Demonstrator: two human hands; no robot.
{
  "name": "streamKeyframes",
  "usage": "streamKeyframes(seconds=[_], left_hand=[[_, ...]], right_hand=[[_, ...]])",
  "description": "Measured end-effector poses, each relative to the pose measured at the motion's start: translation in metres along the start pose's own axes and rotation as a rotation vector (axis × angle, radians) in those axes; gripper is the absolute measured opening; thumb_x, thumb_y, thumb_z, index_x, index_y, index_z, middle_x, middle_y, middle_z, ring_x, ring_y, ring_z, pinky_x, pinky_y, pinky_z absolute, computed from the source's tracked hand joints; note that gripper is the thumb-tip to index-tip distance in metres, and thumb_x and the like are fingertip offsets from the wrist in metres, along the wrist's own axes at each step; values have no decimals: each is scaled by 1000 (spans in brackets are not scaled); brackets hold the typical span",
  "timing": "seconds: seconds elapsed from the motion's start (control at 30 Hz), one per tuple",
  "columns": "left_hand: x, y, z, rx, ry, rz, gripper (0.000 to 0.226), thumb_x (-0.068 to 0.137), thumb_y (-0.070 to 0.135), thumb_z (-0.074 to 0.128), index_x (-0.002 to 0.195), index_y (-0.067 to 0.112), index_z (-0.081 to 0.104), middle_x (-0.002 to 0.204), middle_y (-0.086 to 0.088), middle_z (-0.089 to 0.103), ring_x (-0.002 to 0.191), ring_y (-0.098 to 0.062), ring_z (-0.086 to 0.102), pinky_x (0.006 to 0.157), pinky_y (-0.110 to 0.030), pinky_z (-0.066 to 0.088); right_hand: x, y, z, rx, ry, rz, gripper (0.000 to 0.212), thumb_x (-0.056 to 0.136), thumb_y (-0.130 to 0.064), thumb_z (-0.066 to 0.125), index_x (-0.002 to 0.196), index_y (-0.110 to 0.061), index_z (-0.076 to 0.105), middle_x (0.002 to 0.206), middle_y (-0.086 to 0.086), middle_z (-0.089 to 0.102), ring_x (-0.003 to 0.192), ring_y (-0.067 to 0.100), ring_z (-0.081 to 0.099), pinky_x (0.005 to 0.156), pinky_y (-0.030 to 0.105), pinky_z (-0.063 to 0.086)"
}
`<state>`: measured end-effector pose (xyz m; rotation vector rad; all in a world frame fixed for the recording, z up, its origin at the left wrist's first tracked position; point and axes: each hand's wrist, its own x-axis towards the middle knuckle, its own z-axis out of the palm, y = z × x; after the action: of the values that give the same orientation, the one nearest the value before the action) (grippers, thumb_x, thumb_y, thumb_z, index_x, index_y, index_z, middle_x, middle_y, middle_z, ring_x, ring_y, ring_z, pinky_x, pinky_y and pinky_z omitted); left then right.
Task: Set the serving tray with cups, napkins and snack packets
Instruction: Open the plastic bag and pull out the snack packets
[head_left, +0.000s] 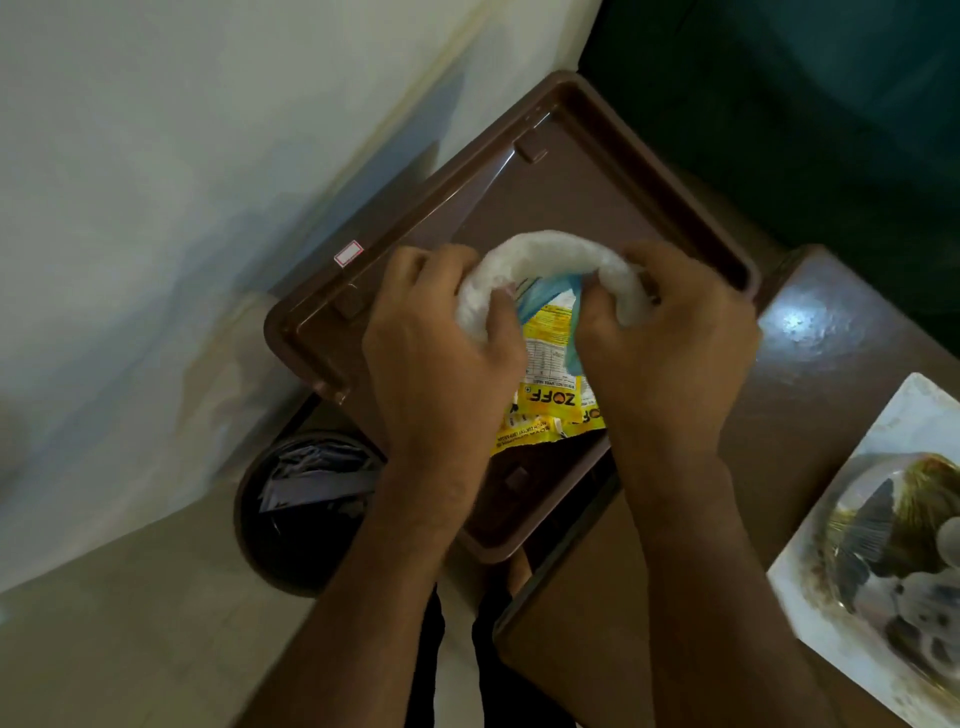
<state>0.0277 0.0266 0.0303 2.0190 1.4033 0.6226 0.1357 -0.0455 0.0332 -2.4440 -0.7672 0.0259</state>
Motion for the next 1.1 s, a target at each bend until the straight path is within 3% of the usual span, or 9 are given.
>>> streamKeyframes(seconds=[0.13,0.3,0.4,0.5,0.7,0.8,0.87,0.93,1.1], left_hand=[[-26,22,9,-475,-223,-441,25,98,32,72,115,15,63,92,4,74,77,-4,74,62,-15,55],[-31,12,-4,-981,-245,-687,44,113,33,39,118,4,71,106,-14,79,89,-17,78,70,-24,60],[-37,5,-11,-985,-217,-678,60,114,43,26,125,4,70,112,-18,78,97,-17,78,73,-20,59],[-44,-1,-14,-974,-186,-646,55,115,38,28,127,6,71,114,-12,80,104,-19,78,79,-25,62],[-68,-21,-23,-874,-23,-708,21,95,4,71,113,15,75,115,-8,77,108,-24,75,95,-46,64],[-75,-38,-34,-961,96,-918,44,87,10,83,125,18,63,122,-6,73,105,-23,77,84,-42,67],[-78,-52,-45,-1010,18,-993,41,89,13,81,127,14,66,118,-9,77,99,-26,79,73,-38,67],[-85,-66,-57,-926,-58,-982,23,92,15,78,114,12,76,106,-9,81,90,-23,80,65,-32,65],[-101,-97,-71,-791,97,-1009,15,94,7,73,106,12,79,96,-5,81,85,-19,78,69,-32,65]], right_hand=[[-10,-16,4,240,-149,83,28,102,-25,61,127,-16,71,109,-6,78,90,2,69,84,9,54],[-20,-10,-2,294,-329,-32,47,103,-43,65,141,-15,61,119,-10,72,96,-1,69,76,8,55],[-25,-4,-5,300,-423,-107,74,88,-50,79,148,-16,52,130,-9,67,112,6,67,89,24,59],[-33,-4,-5,349,-435,-120,73,87,-31,83,150,-13,50,138,-2,64,123,15,64,99,39,60],[-60,-17,-3,701,-478,115,57,90,15,52,138,-16,58,126,-9,61,108,0,67,75,34,67],[-80,-24,3,881,-524,166,62,83,22,46,121,-23,62,123,2,66,104,27,73,66,53,66],[-91,-29,10,904,-525,161,58,76,25,45,107,-20,66,110,13,71,90,34,72,61,40,61],[-104,-36,19,886,-508,138,55,69,28,42,93,-14,69,92,7,70,77,13,67,58,26,53],[-143,-60,37,702,-530,53,50,68,18,50,81,-19,81,103,17,69,99,21,69,87,36,60]])
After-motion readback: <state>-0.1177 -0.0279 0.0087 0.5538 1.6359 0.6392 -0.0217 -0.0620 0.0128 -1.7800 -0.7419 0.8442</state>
